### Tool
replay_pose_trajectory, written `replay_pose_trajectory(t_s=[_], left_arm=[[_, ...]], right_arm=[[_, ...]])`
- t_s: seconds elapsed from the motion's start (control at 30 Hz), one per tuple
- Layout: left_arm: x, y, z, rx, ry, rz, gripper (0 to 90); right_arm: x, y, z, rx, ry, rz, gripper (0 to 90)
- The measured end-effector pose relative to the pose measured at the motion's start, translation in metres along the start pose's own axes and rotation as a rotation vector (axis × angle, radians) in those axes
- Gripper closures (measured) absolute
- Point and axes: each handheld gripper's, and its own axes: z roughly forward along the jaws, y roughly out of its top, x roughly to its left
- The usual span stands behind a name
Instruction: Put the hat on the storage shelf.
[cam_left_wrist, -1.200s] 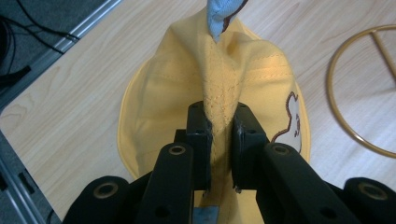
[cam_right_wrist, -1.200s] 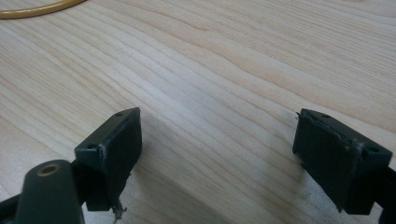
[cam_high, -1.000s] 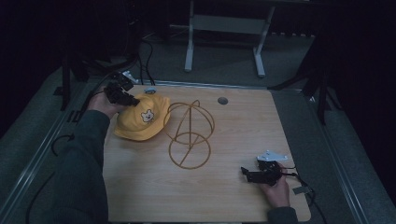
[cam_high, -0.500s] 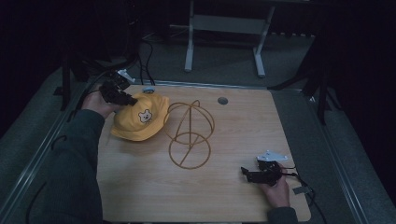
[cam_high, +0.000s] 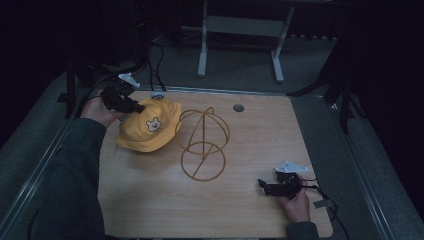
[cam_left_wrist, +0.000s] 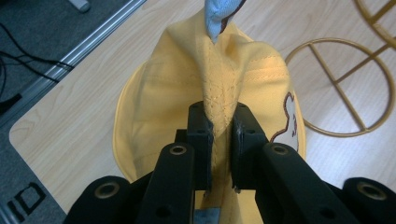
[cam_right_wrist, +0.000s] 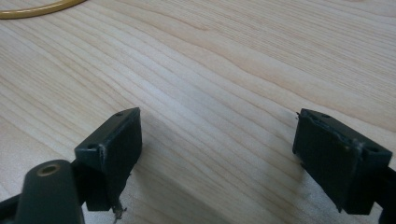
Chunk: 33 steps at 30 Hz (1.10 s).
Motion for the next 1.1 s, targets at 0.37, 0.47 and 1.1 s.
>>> replay_pose_trajectory(t_s=[0.37,0.47,1.1], left_arm=[[-0.002,0.001,-0.014,-0.003,-0.014,0.019,80.5],[-0.002,0.001,-0.018,-0.005,-0.012,0.023,80.5],[0.003,-0.004,-0.038,-0.044,-0.030,0.008,80.3]], right_arm=[[0.000,0.000,0.000,-0.001,0.000,-0.001,15.7],[0.000,0.000,0.000,-0.002,0.000,0.000,15.6],[0.000,0.000,0.000,-0.001,-0.001,-0.004,15.7]])
